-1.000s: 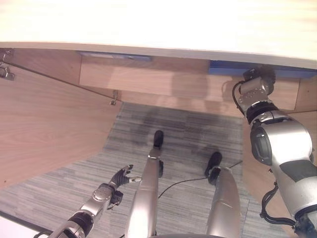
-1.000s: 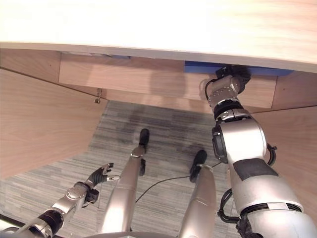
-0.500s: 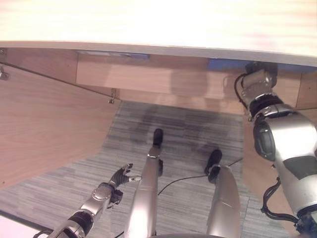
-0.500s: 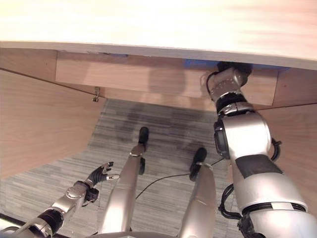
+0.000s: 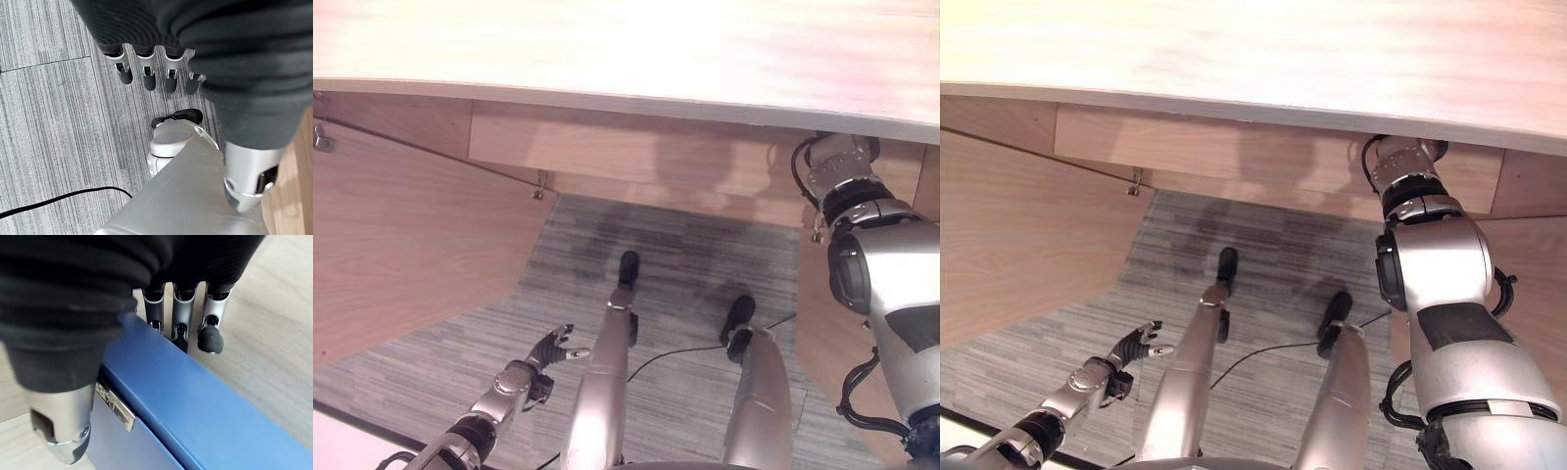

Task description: Put the empty folder in the office cabinet

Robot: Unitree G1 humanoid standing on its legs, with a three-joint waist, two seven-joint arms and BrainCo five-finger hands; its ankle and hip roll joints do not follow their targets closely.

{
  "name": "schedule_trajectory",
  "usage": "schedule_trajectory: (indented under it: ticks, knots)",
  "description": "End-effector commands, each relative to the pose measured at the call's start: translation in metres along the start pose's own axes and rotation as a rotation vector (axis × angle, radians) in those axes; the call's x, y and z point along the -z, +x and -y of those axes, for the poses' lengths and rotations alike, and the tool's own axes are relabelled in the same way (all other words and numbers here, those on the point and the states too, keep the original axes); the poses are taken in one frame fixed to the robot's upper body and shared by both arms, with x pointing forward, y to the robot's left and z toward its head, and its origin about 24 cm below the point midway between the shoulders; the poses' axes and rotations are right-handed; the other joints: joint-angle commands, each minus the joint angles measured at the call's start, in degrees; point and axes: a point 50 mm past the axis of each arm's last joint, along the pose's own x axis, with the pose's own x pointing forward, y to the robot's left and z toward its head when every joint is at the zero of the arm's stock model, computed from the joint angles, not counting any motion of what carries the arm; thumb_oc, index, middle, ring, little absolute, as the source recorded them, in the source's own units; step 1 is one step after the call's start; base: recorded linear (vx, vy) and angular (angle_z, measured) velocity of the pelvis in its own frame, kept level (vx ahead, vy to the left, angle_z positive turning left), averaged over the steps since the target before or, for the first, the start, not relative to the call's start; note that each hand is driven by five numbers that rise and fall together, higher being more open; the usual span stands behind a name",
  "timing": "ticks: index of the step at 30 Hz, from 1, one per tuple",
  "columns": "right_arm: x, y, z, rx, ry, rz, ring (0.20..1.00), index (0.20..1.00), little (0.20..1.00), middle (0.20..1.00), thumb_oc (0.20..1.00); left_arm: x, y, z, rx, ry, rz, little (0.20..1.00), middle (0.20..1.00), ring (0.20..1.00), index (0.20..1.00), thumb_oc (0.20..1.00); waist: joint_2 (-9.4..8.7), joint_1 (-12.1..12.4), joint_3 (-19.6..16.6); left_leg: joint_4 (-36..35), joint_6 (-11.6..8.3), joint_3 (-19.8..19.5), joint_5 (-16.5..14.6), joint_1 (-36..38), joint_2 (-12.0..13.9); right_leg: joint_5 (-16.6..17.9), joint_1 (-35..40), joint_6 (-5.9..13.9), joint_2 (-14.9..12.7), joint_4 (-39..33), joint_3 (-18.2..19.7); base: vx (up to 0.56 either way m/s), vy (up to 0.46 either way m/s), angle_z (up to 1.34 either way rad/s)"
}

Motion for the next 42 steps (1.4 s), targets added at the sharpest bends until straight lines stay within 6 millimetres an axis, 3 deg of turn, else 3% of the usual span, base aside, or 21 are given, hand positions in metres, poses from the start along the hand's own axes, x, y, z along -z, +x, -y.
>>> schedule_trajectory:
  ticks: [1,14,22,32,34,39,42]
  knots:
    - [0.002,0.006,0.015,0.045,-0.025,-0.036,1.0,1.0,1.0,1.0,1.0,-0.009,0.006,-0.003,-0.029,-0.03,0.02,1.0,1.0,1.0,1.0,1.0,2.08,2.04,5.09,4.22,2.64,1.55,-13.15,4.25,-0.75,-2.7,5.87,2.17,2.82,-3.33,0.73,0.0,0.0,0.0]
    - [0.057,0.009,0.073,0.168,-0.061,-0.183,1.0,1.0,1.0,1.0,1.0,-0.016,0.009,0.0,-0.024,-0.051,0.044,1.0,1.0,1.0,1.0,1.0,2.94,1.93,5.89,4.04,2.74,1.57,-12.85,4.2,-0.91,-2.71,5.66,2.2,2.73,-3.11,0.74,0.0,0.0,0.0]
    - [0.073,0.005,0.075,0.069,-0.075,-0.194,1.0,1.0,1.0,1.0,1.0,-0.016,0.007,-0.006,-0.034,-0.066,0.056,1.0,1.0,1.0,1.0,1.0,2.94,1.89,6.29,3.35,2.57,1.78,-12.21,4.38,-0.83,-2.09,5.8,2.21,2.87,-4.04,1.07,-0.01,0.0,0.0]
    - [0.078,0.008,0.098,0.117,-0.05,-0.205,1.0,1.0,1.0,1.0,1.0,-0.015,0.008,-0.005,-0.031,-0.077,0.049,1.0,1.0,1.0,1.0,1.0,3.29,1.61,6.4,2.81,2.45,1.55,-11.83,4.26,-0.67,-1.86,5.8,2.56,2.78,-4.31,0.95,0.0,0.0,0.0]
    - [0.083,0.007,0.106,0.13,-0.054,-0.215,1.0,1.0,1.0,1.0,1.0,-0.014,0.008,-0.004,-0.03,-0.083,0.046,1.0,1.0,1.0,1.0,1.0,3.29,1.48,6.4,2.53,2.41,1.54,-11.74,4.4,-0.69,-1.77,6.03,2.66,2.78,-4.61,0.93,0.0,0.0,0.0]
    - [0.108,0.0,0.154,0.199,-0.051,-0.277,1.0,1.0,1.0,1.0,1.0,-0.017,0.009,-0.002,-0.024,-0.108,0.057,1.0,1.0,1.0,1.0,1.0,3.2,0.95,6.55,1.61,2.36,1.4,-11.5,4.89,-0.63,-1.76,6.27,2.82,2.73,-5.08,0.77,0.0,0.0,0.0]
    - [0.114,-0.003,0.16,0.201,-0.053,-0.29,1.0,1.0,1.0,1.0,1.0,-0.014,0.009,-0.001,-0.031,-0.114,0.047,1.0,1.0,1.0,1.0,1.0,3.2,0.65,6.7,1.52,2.34,1.41,-11.38,4.77,-0.6,-1.67,6.1,2.88,2.71,-5.13,0.88,0.0,0.0,0.0]
